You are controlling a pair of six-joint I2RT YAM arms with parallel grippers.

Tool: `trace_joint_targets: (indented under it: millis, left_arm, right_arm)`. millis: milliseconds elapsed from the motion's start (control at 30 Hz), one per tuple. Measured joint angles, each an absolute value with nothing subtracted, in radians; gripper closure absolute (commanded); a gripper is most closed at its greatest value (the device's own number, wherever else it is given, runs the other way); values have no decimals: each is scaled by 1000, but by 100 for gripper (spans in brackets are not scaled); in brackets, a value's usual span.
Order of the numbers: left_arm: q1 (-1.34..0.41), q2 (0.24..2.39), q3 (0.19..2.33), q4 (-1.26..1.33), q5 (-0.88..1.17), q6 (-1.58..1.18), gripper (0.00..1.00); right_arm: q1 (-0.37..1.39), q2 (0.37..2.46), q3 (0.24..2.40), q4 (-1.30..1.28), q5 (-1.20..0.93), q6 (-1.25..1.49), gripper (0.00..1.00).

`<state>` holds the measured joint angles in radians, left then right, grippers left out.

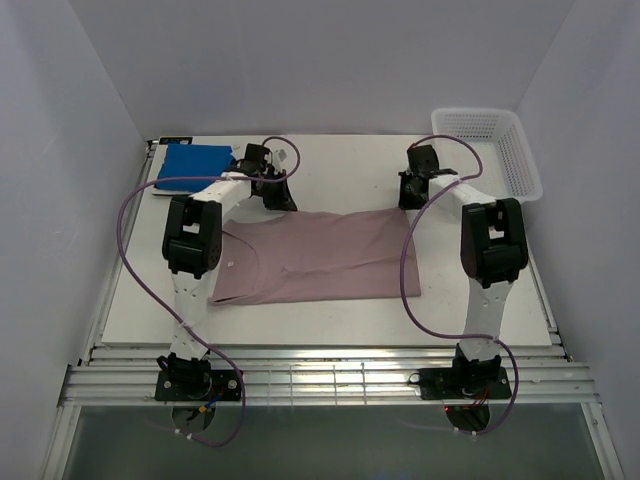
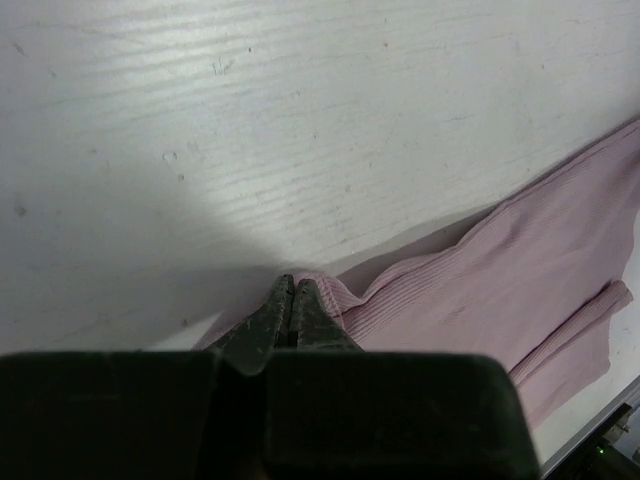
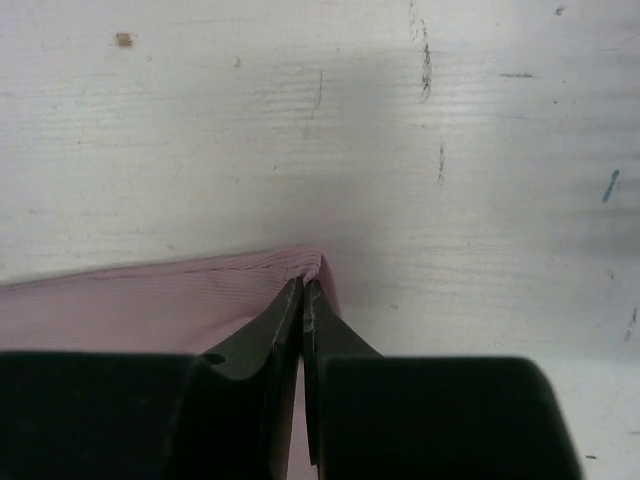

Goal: Fold and stack the tank tops
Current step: Fold the tank top

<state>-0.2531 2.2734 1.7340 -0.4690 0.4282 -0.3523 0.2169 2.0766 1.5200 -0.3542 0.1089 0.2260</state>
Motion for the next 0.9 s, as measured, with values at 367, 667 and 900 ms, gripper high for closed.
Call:
trace_joint_targets:
  millis: [367, 667, 900]
  left_arm:
    - [-260, 2036, 1459, -326, 450, -371, 100]
    - [-271, 1868, 1237, -196, 485, -375, 100]
    - [-297, 1811, 1090, -139, 490, -387, 100]
  right_arm:
    - [218, 1782, 1258, -204, 51, 196, 92]
    - [218, 1700, 1100, -171, 30, 199, 92]
    - [218, 1649, 1018, -164, 31, 200, 92]
